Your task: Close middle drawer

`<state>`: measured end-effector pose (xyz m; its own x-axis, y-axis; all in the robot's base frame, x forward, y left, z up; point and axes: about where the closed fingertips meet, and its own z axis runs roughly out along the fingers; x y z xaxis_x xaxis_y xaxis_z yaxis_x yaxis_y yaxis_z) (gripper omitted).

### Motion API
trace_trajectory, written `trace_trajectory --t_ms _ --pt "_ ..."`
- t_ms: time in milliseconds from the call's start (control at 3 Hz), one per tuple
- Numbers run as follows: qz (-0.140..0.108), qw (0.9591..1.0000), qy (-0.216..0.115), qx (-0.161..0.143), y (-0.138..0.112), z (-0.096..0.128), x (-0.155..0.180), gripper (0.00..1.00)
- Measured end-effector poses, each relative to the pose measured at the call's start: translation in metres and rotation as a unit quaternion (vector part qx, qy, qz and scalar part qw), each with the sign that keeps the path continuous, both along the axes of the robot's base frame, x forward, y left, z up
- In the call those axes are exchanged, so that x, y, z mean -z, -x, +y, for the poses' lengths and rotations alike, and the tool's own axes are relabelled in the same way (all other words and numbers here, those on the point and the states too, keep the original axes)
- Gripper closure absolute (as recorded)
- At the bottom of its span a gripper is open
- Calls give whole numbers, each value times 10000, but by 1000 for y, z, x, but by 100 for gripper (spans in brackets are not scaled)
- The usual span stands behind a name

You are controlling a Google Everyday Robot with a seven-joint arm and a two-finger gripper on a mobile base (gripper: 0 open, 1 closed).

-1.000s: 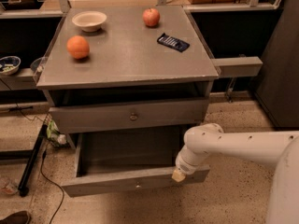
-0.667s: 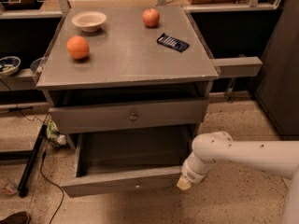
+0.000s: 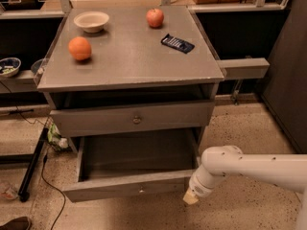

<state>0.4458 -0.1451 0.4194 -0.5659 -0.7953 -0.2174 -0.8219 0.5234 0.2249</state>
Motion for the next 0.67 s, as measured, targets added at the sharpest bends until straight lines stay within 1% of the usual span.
trace_trajectory --t_ms 333,667 --pt "-115 9999 22 19 -15 10 7 100" --pt "-265 9996 -20 -18 -37 21 7 100"
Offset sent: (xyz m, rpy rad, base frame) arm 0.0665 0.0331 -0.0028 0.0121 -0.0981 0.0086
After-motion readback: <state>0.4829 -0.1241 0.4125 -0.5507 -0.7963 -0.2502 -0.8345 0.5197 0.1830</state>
